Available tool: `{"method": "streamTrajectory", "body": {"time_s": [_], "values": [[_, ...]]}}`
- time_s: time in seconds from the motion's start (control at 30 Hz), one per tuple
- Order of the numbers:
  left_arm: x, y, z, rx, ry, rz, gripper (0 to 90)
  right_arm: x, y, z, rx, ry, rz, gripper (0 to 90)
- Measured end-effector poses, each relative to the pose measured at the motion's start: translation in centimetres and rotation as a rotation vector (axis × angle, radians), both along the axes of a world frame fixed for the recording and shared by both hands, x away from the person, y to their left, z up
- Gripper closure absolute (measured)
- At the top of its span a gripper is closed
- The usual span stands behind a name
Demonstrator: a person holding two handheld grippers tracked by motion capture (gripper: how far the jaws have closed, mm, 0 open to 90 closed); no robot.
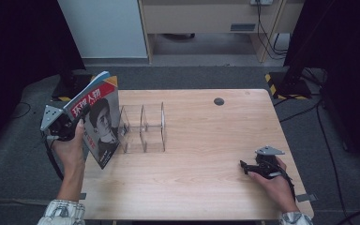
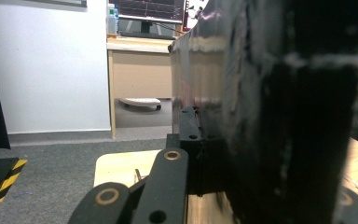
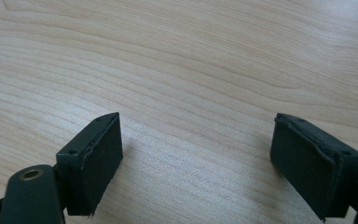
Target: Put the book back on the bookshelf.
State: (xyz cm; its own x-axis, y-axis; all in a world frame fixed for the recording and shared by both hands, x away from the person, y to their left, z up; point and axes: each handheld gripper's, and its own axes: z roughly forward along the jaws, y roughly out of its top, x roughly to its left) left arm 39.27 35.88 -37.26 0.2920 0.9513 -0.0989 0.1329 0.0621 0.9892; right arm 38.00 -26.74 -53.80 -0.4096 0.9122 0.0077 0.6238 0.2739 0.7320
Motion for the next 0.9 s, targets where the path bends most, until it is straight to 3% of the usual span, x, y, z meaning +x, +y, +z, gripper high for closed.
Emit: {"method": "streamTrajectory", "body": {"time_s": [0.9], "values": [[-0.04, 0.14, -0.90, -0.022, -0.023, 0.003, 86.4, -0.03, 0.06, -0.01, 0.003, 0.001, -0.004, 17.2]]}}
